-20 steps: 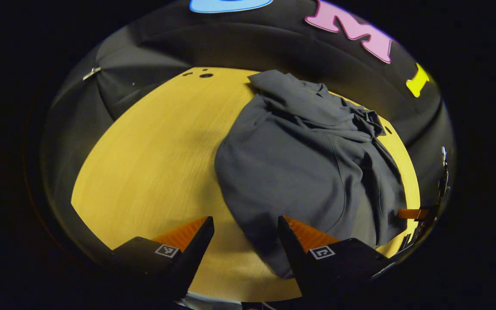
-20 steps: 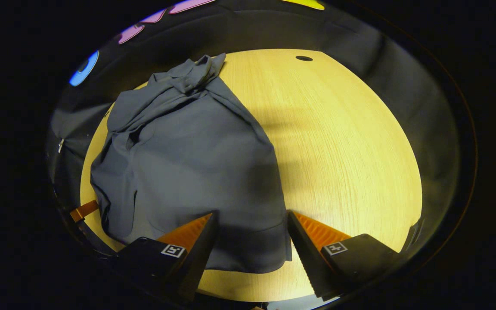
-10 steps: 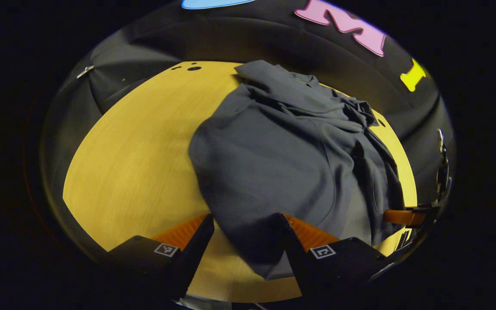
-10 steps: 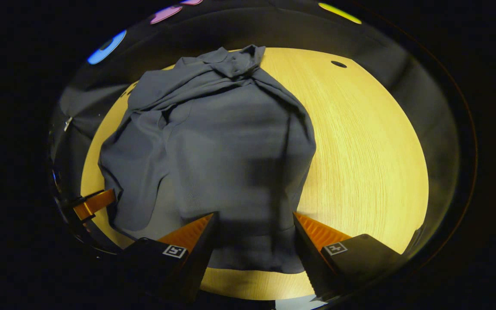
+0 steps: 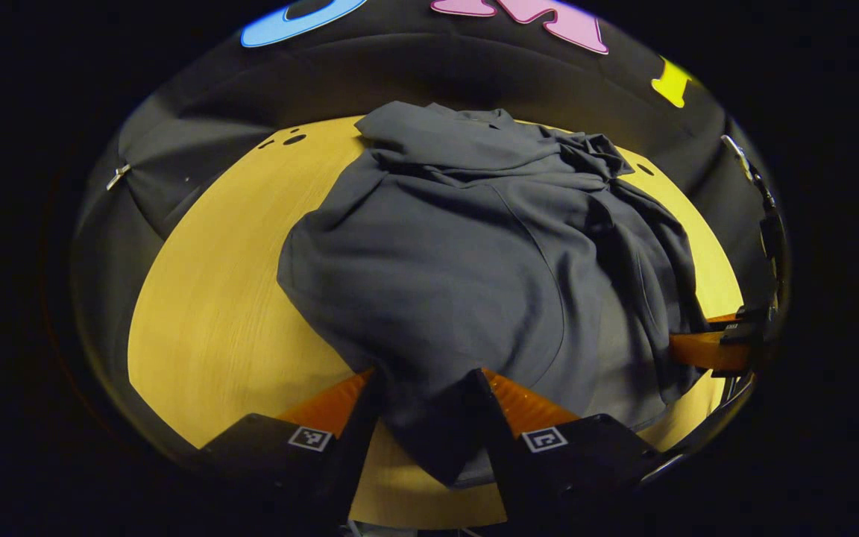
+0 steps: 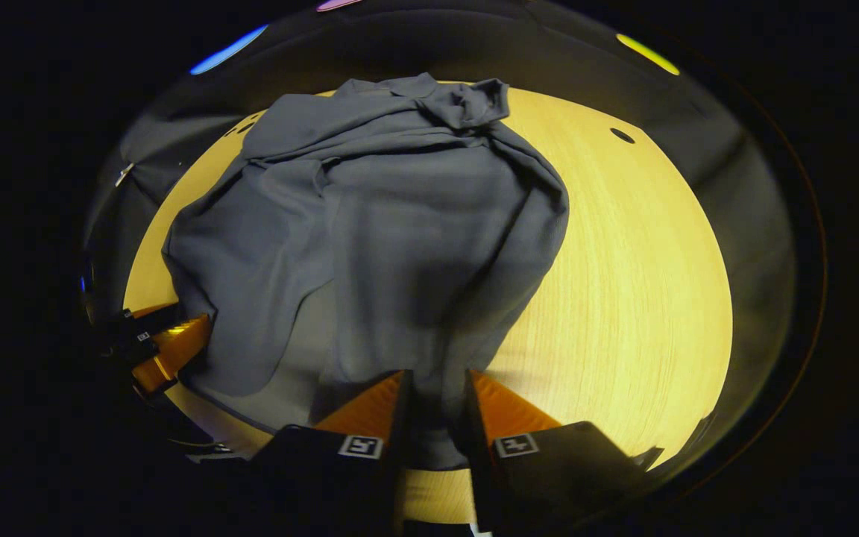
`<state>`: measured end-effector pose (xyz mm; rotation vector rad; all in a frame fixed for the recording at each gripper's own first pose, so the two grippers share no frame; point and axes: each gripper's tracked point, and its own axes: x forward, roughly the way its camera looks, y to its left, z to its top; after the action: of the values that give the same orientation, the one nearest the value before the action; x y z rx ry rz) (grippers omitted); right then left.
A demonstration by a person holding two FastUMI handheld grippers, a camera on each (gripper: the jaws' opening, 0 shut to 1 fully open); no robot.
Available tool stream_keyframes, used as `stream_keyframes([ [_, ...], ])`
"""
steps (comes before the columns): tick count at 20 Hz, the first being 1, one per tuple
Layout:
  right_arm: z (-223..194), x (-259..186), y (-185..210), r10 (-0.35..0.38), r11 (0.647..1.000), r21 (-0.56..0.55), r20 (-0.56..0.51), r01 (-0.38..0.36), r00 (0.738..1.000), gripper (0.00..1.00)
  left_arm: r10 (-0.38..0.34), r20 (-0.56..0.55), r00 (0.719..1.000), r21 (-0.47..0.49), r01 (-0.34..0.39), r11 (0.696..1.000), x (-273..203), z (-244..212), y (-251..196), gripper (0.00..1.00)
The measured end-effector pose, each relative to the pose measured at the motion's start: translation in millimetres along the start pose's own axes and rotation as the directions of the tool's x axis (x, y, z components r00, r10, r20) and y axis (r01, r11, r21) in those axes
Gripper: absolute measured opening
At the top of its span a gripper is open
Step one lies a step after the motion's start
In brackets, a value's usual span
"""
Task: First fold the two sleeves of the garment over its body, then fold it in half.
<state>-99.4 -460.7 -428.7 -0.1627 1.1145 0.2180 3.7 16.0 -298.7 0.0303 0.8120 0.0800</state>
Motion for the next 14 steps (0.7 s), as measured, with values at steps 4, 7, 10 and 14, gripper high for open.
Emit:
stream_keyframes([
  [4,5,1,4,0.06,0.998,-0.017,0.01,-0.06,0.998,0.09,-0.053,0.019,0.998,0.028,0.053,0.998,2,5,-11,0.34],
  [7,5,2,4,0.102,0.995,0.015,0.027,-0.102,0.994,0.05,-0.097,0.037,0.995,0.02,0.096,0.995,2,9,-12,0.14],
  [10,11,-5,4,0.119,0.992,0.042,0.063,-0.121,0.991,0.06,-0.132,0.056,0.99,-0.009,0.133,0.991,-9,15,-10,0.08],
  [14,23,-16,2,0.114,0.99,0.074,0.126,-0.124,0.985,0.06,-0.155,0.133,0.979,-0.02,0.159,0.987,-28,33,-10,0.07],
])
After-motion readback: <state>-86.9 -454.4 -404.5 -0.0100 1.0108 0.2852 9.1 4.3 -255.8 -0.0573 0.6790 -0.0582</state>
